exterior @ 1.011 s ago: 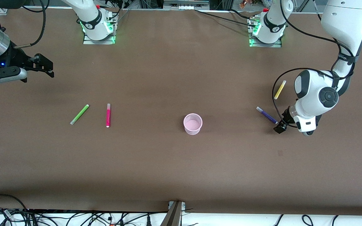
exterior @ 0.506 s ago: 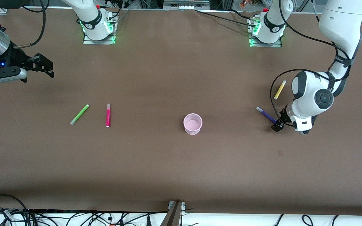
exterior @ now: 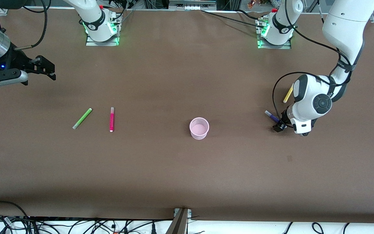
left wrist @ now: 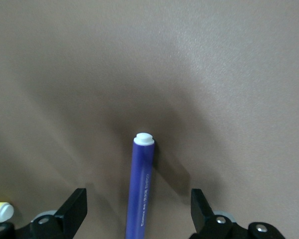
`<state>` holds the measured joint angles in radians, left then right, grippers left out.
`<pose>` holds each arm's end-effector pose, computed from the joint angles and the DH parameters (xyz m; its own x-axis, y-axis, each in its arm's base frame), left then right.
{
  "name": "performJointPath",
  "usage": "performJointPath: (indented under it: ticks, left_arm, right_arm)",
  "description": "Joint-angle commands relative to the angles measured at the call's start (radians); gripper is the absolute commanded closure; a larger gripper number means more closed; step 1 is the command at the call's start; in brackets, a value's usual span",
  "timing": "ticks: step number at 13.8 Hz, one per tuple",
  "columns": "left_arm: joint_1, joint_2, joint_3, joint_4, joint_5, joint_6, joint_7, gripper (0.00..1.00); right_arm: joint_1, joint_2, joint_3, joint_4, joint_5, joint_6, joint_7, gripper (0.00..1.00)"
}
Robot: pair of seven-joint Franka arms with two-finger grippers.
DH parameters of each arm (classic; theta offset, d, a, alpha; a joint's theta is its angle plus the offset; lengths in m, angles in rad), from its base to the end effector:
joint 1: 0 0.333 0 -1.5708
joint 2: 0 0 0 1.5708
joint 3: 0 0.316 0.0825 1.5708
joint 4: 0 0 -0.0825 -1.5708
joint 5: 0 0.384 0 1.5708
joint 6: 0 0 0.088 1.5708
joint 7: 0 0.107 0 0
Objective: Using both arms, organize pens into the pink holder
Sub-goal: 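Close the left gripper on the purple marker and lift it upright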
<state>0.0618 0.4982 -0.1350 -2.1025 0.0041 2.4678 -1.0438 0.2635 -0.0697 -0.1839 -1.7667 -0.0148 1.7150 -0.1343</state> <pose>0.5641 -0.0427 0.1692 0.5497 0.8269 -0.1182 0.8248 -0.5597 -0.0796 0.5405 0.0388 0.5814 0.9766 0.2146 0.0164 0.2145 -0.9767 0.0042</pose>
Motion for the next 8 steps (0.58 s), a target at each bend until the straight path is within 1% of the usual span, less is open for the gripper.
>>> performJointPath:
  ticks: [1, 2, 3, 4, 6, 8]
  left_arm:
    - [-0.002, 0.006, 0.008, -0.002, 0.027, 0.016, -0.015, 0.30]
    - [0.000, 0.006, 0.011, -0.002, 0.027, 0.016, -0.013, 0.40]
    - [0.003, 0.008, 0.011, -0.001, 0.027, 0.014, -0.010, 0.54]
    - [0.004, 0.008, 0.011, 0.001, 0.027, 0.014, -0.002, 0.72]
    - [0.006, 0.006, 0.011, 0.004, 0.028, 0.014, 0.002, 1.00]
    - [0.006, 0.002, 0.009, 0.021, 0.028, 0.008, 0.017, 1.00]
  right_arm:
    - [-0.013, -0.007, 0.009, 0.009, 0.003, -0.017, 0.001, 0.00]
    - [-0.012, -0.007, 0.014, 0.010, 0.003, -0.017, 0.004, 0.00]
    - [-0.010, -0.007, 0.017, 0.012, 0.003, -0.017, 0.004, 0.00]
    - [-0.010, -0.007, 0.014, 0.012, 0.004, -0.018, 0.013, 0.00]
    - [-0.010, -0.007, 0.011, 0.012, 0.004, -0.018, 0.015, 0.00]
    - [-0.010, -0.007, 0.012, 0.012, 0.004, -0.017, 0.013, 0.00]
